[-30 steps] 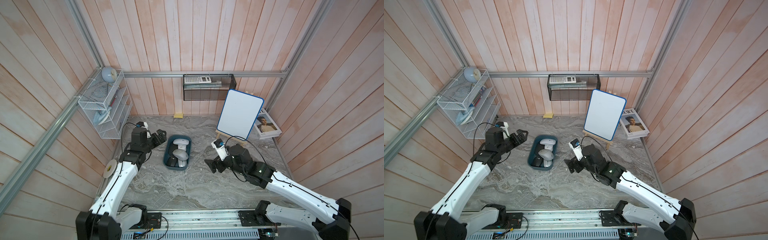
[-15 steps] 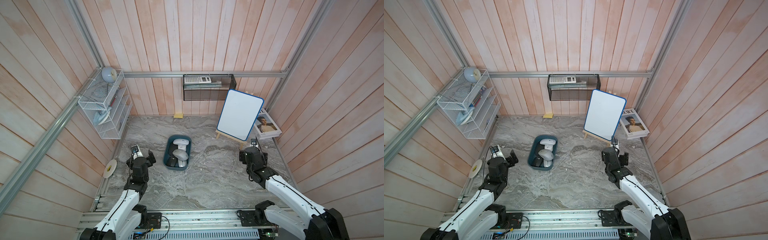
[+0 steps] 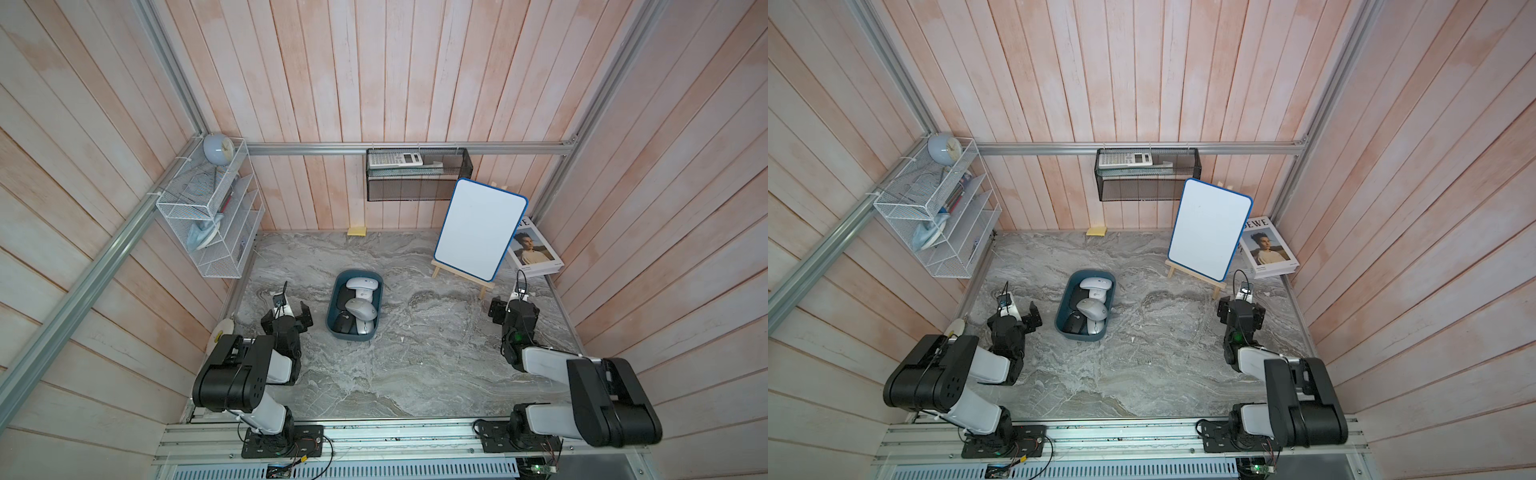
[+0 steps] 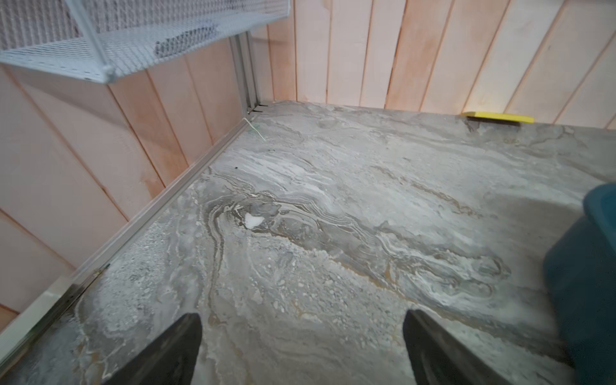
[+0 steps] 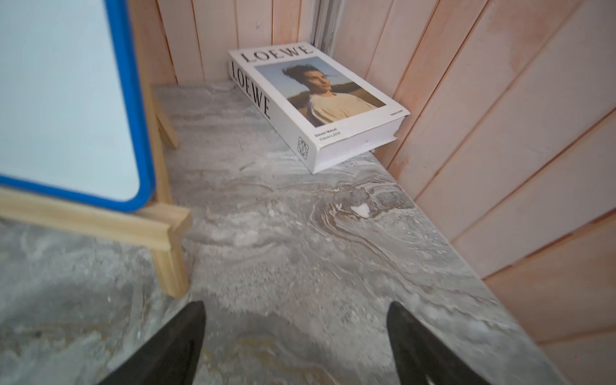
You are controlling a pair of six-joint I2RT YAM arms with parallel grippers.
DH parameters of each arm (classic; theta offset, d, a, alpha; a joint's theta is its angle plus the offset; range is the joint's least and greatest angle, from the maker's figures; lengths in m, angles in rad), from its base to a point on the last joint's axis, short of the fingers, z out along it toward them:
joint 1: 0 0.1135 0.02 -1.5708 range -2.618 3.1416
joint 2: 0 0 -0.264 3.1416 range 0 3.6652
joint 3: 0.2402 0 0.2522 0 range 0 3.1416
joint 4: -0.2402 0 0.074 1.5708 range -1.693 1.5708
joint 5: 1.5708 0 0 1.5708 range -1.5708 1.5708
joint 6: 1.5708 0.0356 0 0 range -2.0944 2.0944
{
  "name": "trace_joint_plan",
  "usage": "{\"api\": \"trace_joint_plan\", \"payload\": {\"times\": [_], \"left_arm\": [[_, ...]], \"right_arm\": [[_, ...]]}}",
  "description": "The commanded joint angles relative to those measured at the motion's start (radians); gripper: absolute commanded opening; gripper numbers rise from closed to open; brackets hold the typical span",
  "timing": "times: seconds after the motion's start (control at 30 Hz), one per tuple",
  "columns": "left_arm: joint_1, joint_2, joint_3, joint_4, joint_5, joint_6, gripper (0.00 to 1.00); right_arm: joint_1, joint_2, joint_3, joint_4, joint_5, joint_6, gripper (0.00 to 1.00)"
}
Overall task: Put the mouse in the storage box
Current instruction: Reset both arms
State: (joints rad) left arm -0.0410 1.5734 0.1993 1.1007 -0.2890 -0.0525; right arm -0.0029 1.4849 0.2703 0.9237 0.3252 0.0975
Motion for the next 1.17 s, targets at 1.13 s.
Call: {"api": "trace_joint_plan", "payload": {"times": [1.13], "left_arm": [[0.034, -0.015, 0.182, -0.187, 0.072, -0.021, 1.00]], "right_arm": [[-0.048, 0.075, 0.108, -0.002, -0.393, -0.034, 0.98]]}}
